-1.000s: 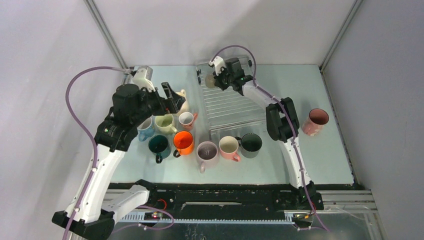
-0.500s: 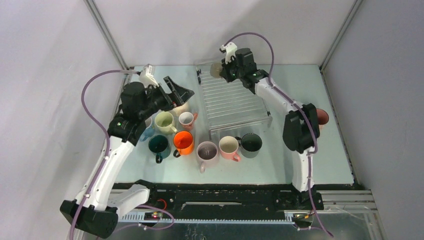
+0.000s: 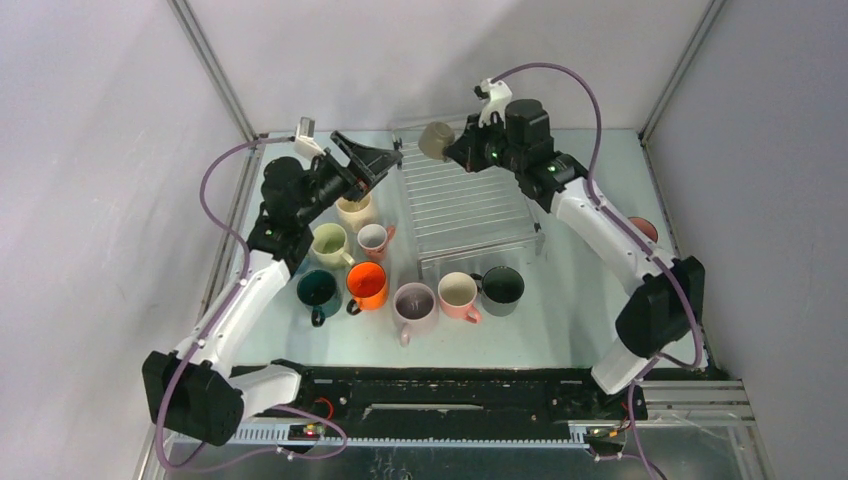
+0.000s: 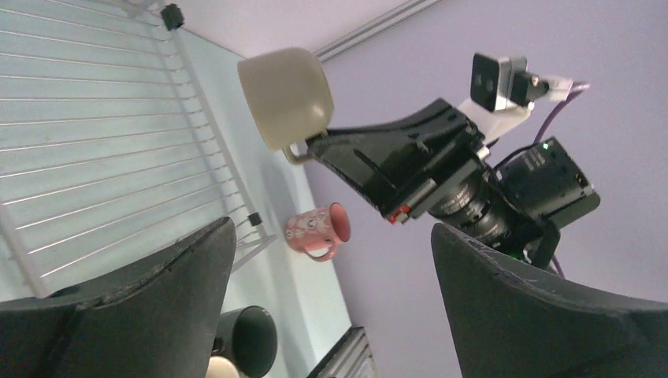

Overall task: Unload the cups from the dish rack
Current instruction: Unload the cup from the dish rack, then place the cup at the center of the board.

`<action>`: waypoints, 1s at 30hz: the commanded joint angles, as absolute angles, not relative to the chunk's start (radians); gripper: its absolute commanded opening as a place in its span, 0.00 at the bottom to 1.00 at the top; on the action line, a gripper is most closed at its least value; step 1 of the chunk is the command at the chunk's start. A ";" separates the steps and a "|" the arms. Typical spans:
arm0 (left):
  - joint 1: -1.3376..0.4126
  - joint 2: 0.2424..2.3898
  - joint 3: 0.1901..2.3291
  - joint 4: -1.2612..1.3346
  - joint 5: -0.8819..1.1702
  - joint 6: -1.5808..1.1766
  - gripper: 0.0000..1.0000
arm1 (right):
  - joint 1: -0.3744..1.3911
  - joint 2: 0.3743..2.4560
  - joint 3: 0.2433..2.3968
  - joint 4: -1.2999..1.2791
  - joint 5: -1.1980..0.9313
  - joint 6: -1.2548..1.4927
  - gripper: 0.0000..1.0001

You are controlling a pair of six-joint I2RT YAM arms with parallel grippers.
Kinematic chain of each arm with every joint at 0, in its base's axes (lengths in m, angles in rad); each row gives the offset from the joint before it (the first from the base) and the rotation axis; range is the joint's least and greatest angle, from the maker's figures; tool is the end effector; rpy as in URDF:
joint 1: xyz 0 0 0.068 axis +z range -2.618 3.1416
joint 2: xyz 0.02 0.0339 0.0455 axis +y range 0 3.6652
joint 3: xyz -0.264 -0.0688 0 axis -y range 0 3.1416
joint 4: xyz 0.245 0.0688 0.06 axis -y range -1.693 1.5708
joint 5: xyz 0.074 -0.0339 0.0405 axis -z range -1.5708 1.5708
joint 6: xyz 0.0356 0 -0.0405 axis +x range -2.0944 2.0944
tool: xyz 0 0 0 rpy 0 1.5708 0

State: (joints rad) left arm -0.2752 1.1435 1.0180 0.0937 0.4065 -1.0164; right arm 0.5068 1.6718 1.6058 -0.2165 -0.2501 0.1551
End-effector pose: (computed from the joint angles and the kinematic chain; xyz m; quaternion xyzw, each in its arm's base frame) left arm 0.2539 -0.0863 0.3792 -0.1239 0.7066 -0.5259 0.4570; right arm 0.3448 0.2015 0.3896 -0.2125 0.7680 0.2879 0.5311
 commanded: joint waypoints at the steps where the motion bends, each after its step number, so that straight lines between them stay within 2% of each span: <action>1: -0.271 1.175 0.974 0.311 0.455 -1.155 1.00 | 0.519 1.548 1.551 -0.152 -0.319 0.283 0.00; 11: -0.315 1.275 0.951 0.520 0.499 -1.341 0.97 | 0.520 1.442 1.465 -0.072 -0.414 0.431 0.00; 18: -0.346 1.338 0.940 0.717 0.523 -1.504 0.89 | 0.518 1.418 1.431 -0.034 -0.453 0.469 0.00; 23: -0.365 1.388 0.935 0.907 0.525 -1.639 0.77 | 0.500 1.413 1.408 0.026 -0.504 0.532 0.00; 30: -0.385 1.426 0.949 1.036 0.512 -1.733 0.58 | 0.473 1.401 1.374 0.110 -0.580 0.627 0.00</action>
State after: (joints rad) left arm -0.3660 1.4185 0.9607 0.8593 0.5037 -1.6386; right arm 0.4824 1.4509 1.3853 -0.0162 -0.5182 0.5510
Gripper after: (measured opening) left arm 0.630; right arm 0.044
